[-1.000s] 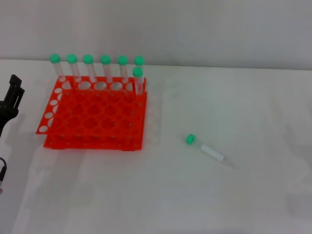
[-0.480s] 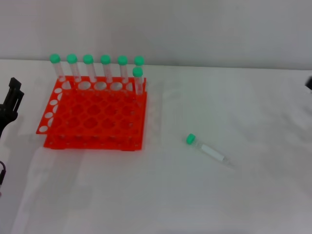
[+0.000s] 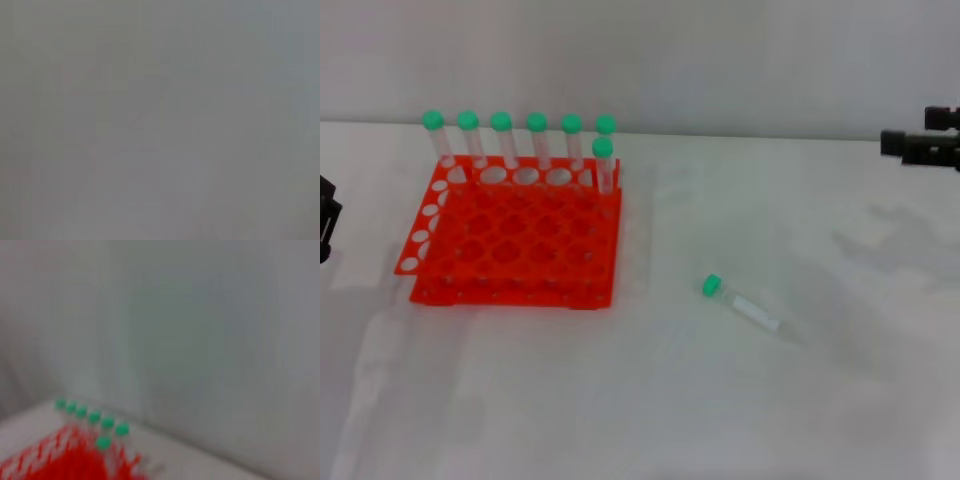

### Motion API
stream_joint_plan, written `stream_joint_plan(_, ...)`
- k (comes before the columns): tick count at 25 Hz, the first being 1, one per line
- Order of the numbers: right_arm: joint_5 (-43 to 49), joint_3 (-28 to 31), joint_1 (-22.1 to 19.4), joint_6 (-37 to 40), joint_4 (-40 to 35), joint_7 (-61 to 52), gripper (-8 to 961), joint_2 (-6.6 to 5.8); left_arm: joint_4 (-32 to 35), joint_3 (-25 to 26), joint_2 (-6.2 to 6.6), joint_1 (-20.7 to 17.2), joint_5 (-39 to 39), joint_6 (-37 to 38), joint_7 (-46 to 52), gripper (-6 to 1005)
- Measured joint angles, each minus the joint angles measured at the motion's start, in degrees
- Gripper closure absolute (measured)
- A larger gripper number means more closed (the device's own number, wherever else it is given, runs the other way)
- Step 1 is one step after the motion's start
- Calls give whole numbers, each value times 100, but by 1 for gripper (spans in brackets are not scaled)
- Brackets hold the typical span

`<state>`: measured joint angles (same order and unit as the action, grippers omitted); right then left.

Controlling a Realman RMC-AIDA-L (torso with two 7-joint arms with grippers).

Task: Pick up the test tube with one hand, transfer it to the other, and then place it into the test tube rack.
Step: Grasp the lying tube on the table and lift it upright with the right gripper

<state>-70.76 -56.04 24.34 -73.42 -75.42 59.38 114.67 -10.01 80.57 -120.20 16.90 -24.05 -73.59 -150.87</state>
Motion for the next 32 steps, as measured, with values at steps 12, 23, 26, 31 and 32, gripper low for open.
stream_joint_plan(12, 3695, -3228, 907, -999, -2416, -3544, 148, 69, -1, -24, 16, -3, -21, 54, 5, 261)
stream_joint_plan(23, 4081, -4518, 2290, -798, 168, -4206, 156, 150, -41, -298, -4, 72, 22, 55, 5, 269)
stream_joint_plan(26, 4057, -4672, 2517, -627, 652, -4207, 158, 157, -57, -394, 6, 66, -6, 53, 4, 272)
stream_joint_plan(31, 3936, -4783, 2776, -401, 1061, -4222, 162, 156, -46, -402, 5, 97, -13, 56, 5, 275)
stream_joint_plan(32, 3870, -4808, 2838, -365, 1162, -4224, 163, 156, -47, -402, 5, 98, -12, 56, 5, 276)
